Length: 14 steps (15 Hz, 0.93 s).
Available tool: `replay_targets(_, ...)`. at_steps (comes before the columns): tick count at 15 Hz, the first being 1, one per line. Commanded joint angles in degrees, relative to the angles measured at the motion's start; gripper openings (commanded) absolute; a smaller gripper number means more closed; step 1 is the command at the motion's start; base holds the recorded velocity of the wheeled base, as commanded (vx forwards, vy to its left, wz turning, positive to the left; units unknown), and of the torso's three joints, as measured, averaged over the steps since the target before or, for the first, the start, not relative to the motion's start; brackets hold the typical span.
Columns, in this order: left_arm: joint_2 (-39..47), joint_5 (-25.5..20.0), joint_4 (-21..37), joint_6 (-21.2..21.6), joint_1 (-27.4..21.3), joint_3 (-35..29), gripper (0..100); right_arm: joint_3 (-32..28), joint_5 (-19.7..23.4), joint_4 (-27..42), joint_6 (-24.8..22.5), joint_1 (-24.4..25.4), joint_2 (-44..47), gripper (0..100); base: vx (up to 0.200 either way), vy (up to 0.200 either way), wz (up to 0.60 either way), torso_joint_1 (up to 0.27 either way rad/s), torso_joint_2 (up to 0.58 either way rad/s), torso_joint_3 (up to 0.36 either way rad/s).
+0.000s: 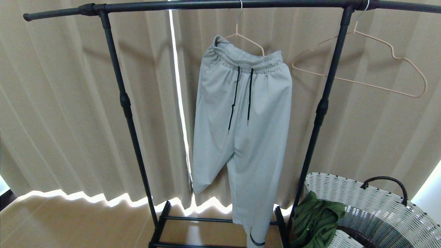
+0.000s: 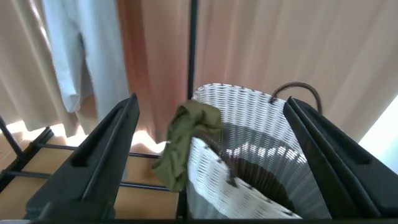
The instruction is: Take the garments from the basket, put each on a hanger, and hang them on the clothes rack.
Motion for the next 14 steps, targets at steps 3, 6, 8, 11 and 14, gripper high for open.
replay_targets(3,-0.02,-0.15,0.09,0.04,-0.04,0.0,100,-0.01,0.05,-0.03,0.62,0.04,-0.05,100,0.0,0.0,0.0,0.0,0.0,0.0)
replay_targets(6,-0.02,0.03,0.09,-0.05,-0.04,0.0,100,-0.01,-0.04,-0.03,0.71,-0.05,-0.05,100,0.067,0.0,0.0,0.001,0.0,0.001)
replay_targets(8,-0.02,0.03,0.09,0.04,-0.04,0.0,100,-0.01,-0.21,-0.03,0.45,0.04,-0.05,100,0.2,0.0,0.0,0.002,0.0,0.007)
replay_targets(11,-0.02,-0.06,0.09,0.04,-0.04,0.0,100,-0.01,-0.48,-0.03,-1.57,-0.05,-0.05,100,0.2,0.0,0.0,0.001,0.0,0.002)
replay_targets(14,-0.02,-0.32,0.09,0.57,-0.04,0.0,100,-2.29,0.49,1.46,-6.32,-0.05,-0.05,100,0.067,0.0,0.0,-0.001,0.0,0.001)
